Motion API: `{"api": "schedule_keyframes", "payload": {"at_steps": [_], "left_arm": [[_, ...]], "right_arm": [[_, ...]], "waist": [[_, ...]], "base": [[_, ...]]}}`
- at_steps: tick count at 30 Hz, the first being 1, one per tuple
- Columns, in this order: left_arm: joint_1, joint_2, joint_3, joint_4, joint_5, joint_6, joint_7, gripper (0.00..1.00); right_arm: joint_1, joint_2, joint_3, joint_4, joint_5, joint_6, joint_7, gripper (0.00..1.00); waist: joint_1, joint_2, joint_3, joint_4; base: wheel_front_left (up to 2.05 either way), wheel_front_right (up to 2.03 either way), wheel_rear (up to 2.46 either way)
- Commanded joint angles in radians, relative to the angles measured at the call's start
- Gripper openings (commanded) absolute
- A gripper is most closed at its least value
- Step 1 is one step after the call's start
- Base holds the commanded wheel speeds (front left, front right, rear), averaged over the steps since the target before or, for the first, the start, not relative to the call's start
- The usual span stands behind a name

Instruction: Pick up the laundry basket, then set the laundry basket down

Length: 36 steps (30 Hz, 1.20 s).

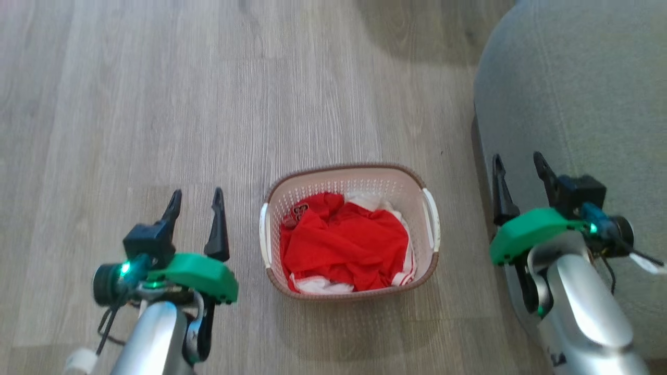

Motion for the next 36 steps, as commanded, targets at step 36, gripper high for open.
{"api": "schedule_keyframes", "payload": {"at_steps": [36], "left_arm": [[0.313,-0.025,0.189,-0.264,0.118,-0.020,-0.006,1.00]], "right_arm": [[0.335,0.012,-0.023,-0.337,0.013,-0.003,-0.014,1.00]], "waist": [[0.0002,-0.0001,-0.214,-0.010]], "base": [[0.00,0.00,0.00]]}}
